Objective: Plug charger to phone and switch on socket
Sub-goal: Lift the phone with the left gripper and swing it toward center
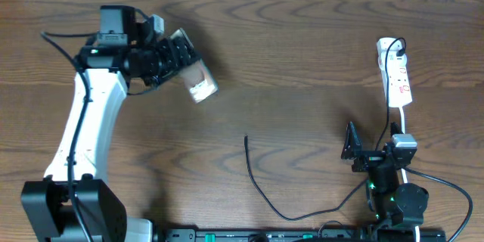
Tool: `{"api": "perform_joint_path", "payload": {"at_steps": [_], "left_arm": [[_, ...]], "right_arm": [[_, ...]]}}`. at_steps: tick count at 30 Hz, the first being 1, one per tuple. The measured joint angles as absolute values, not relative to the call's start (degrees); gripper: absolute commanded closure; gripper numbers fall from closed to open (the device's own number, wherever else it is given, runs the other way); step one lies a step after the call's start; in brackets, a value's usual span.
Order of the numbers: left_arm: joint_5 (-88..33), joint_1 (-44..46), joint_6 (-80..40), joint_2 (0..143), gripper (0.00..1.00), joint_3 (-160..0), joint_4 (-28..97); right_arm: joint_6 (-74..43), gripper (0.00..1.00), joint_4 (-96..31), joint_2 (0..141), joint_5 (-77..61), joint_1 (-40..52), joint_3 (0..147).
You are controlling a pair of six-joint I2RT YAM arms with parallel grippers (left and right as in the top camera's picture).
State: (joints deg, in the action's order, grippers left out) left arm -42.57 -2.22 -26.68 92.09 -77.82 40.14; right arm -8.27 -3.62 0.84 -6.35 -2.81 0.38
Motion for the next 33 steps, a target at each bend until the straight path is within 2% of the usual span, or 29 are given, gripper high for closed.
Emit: {"api": "perform_joint_path", "payload": {"at_steps": [6, 19, 33], "left_arm": [[-59.7, -8.3, -41.7, 92.1, 0.93, -77.8, 36.4], [-81.9, -15.8, -62.7, 92.1, 0.93, -77.8, 35.9], [-86.5, -16.1, -71.1, 92.1, 0.93, -77.8, 35.9]], "right_arm": [[-8.3, 0.01, -3.6, 0.8, -6.3, -2.8, 0.4], [-8.3, 0.01, -3.6, 0.8, -6.3, -2.8, 0.4], [-8.3, 0.01, -3.6, 0.8, -6.3, -2.8, 0.4]]}}
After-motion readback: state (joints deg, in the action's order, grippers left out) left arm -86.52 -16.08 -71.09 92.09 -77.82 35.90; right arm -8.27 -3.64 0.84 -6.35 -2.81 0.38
